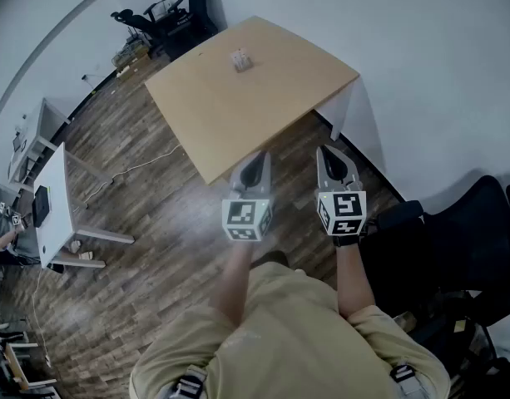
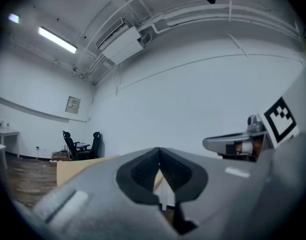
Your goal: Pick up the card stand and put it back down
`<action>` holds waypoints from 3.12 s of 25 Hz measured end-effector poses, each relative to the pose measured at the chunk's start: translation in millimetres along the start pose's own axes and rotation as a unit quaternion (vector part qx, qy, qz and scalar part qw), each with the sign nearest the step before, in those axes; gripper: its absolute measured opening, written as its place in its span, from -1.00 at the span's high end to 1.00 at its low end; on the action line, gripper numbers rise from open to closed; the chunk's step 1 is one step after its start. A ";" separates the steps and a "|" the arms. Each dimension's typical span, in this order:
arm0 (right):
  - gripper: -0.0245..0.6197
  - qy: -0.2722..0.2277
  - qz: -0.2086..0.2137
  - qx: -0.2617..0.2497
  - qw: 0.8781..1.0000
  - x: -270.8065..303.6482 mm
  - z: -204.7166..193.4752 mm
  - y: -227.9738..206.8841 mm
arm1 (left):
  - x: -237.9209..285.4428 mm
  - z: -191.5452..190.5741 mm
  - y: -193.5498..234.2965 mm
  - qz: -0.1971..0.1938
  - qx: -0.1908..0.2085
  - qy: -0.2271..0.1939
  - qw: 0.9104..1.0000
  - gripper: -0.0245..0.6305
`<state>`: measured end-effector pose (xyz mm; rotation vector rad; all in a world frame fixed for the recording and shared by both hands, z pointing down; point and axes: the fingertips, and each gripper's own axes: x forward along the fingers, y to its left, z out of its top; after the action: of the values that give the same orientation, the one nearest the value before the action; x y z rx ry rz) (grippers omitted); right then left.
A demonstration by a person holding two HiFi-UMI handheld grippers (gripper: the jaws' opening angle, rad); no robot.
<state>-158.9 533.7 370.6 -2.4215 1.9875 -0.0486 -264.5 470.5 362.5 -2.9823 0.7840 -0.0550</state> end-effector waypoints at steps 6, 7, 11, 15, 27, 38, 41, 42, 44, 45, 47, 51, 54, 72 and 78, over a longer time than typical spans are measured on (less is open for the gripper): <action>0.91 -0.035 0.030 0.016 0.999 9.9 1.1 -20.2 | 40.1 -19.0 -2.8 -0.004 -0.015 0.018 1.000 0.92; 0.91 -0.034 0.027 0.016 0.999 12.8 -0.2 -26.8 | 49.6 -20.7 -4.4 -0.009 -0.017 0.019 1.000 0.92; 0.91 -0.011 0.010 0.006 1.000 32.2 -14.1 -58.7 | 97.1 -26.8 -10.1 -0.032 -0.028 0.018 0.999 0.92; 0.91 0.018 0.013 -0.009 1.000 74.9 -34.2 -105.1 | 166.3 -31.5 -16.5 -0.058 -0.035 0.006 0.998 0.92; 0.90 0.086 0.016 -0.046 0.995 250.9 -7.6 -194.8 | 340.5 4.5 57.9 -0.023 -0.090 -0.024 0.995 0.92; 0.90 0.096 0.161 -0.053 0.981 404.6 -5.6 -140.7 | 378.4 -19.6 176.9 0.106 -0.105 0.014 0.989 0.92; 0.90 0.085 0.213 -0.056 0.972 440.2 -21.7 -123.3 | 382.5 -39.5 205.8 0.155 -0.095 0.016 0.983 0.92; 0.90 0.081 0.234 -0.057 0.967 455.3 -23.0 -118.8 | 387.0 -41.6 217.0 0.175 -0.093 0.016 0.980 0.92; 0.90 0.073 0.269 -0.059 0.958 484.8 -16.2 -114.5 | 398.6 -38.0 235.8 0.210 -0.090 0.015 0.973 0.92; 0.90 0.067 0.282 -0.058 0.955 498.2 -9.2 -114.6 | 404.8 -33.0 242.7 0.224 -0.086 0.014 0.971 0.92; 0.90 0.052 0.300 -0.056 0.951 522.7 4.1 -116.0 | 416.8 -23.1 254.3 0.243 -0.074 0.012 0.967 0.92; 0.90 0.039 0.329 -0.045 0.942 562.9 5.6 -118.4 | 436.5 -24.1 277.4 0.273 -0.068 0.013 0.959 0.92; 0.90 0.048 0.336 -0.034 0.940 583.0 -5.2 -129.3 | 446.4 -29.4 286.2 0.293 -0.073 0.018 0.953 0.92; 0.90 0.155 0.325 -0.010 0.933 684.2 -119.0 -139.4 | 487.5 -150.0 359.1 0.281 -0.129 0.095 0.946 0.92; 0.90 0.196 0.330 -0.013 0.923 703.5 -163.4 -115.5 | 493.3 -200.1 394.9 0.256 -0.146 0.127 0.947 0.92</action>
<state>86.5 -131.6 550.0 -1.7158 2.8781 -0.5337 -38.6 -124.9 546.4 -2.9504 1.7110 -0.3284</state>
